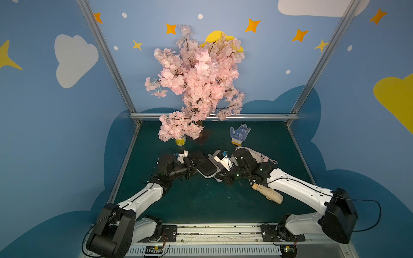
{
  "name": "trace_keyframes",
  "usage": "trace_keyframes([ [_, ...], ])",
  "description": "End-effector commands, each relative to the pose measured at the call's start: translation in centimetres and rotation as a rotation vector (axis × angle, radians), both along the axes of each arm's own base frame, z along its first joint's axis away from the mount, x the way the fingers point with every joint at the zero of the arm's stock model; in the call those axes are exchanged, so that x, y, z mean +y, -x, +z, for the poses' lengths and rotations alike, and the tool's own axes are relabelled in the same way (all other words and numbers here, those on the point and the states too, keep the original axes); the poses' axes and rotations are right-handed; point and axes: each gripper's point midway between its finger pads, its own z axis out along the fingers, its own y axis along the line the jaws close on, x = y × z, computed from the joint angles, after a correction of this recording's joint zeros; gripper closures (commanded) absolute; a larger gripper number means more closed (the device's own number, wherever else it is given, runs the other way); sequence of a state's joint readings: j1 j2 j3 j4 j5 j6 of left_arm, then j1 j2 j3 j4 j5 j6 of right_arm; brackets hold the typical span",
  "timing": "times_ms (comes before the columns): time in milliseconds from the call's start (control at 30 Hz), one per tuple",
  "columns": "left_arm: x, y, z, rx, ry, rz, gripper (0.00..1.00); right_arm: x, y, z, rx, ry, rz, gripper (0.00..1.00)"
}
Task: Put umbrellas into zippered umbrella sleeves
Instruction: Zip the zipper on the umbrella sleeve.
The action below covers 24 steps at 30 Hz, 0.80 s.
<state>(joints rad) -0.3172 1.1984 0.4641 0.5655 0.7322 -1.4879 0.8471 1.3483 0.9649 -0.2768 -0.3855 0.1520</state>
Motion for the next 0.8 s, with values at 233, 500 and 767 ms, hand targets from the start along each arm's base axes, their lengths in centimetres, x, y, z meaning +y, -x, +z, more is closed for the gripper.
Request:
trace_keyframes([
  [233,-1.0,2.7,0.4,-0.007,0.014,-0.15,0.96,-1.7,-3.9,1.5,-0.243,0.057,-0.099,1.0],
  [500,-1.8,4.2,1.6,-0.051,0.041,-0.292,0.97,-1.3,-4.0,1.3,-0.253,0.085,-0.062,0.66],
  [767,2.5,2.3,-1.8,-0.112,-0.19,-0.185,0.97,-4.4,-0.9,1.7,0.224,-0.02,-0.092,0.25],
])
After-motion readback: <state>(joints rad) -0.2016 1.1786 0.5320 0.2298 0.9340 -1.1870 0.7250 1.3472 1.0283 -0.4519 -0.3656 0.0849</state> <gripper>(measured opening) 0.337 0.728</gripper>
